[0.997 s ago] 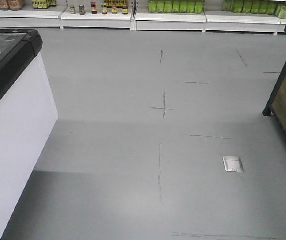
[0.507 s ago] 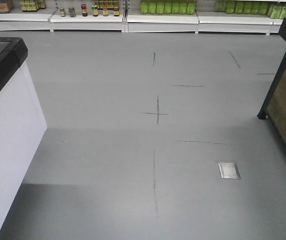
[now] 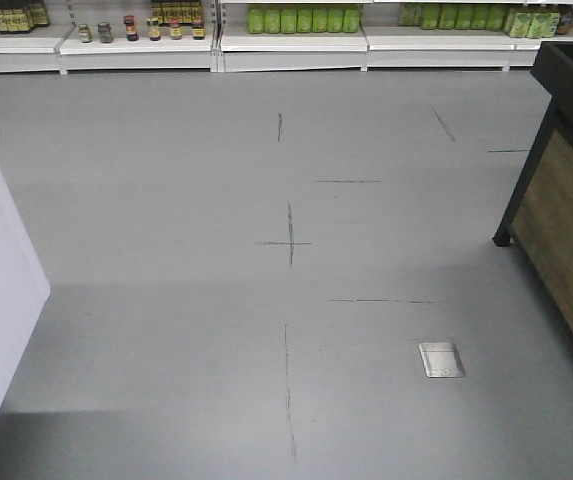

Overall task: Pick three apples into basket with both arms
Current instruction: 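Drive the base forward across the floor toward the fruit tables, then turn the base and approach the table holding the light-blue basket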

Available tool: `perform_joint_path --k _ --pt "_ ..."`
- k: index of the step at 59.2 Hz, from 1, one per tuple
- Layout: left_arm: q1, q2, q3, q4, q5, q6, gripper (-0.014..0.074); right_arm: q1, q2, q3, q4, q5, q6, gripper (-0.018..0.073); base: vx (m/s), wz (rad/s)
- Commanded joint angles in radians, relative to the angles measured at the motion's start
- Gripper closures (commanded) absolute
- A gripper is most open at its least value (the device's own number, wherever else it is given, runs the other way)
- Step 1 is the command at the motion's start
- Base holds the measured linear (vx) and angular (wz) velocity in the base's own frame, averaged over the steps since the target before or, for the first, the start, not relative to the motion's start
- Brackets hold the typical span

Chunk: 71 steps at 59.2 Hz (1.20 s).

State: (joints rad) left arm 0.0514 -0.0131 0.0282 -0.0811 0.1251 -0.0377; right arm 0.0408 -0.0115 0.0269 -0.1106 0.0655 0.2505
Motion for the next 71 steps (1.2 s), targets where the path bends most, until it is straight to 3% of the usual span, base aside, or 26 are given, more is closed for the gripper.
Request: perform_joint_path --k 1,71 --pt "-0.008 -0.013 -0.025 -0.01 -0.074 -0.004 0.0602 -0.006 -0.012 0.014 -0.012 -0.071 -0.004 0.0568 0.23 -0.19" --pt "-0.008 -0.013 -0.025 -0.01 -0.074 -0.004 0.0602 -0.006 -0.012 0.014 -0.012 -0.071 -0.004 0.0568 0.22 -0.36"
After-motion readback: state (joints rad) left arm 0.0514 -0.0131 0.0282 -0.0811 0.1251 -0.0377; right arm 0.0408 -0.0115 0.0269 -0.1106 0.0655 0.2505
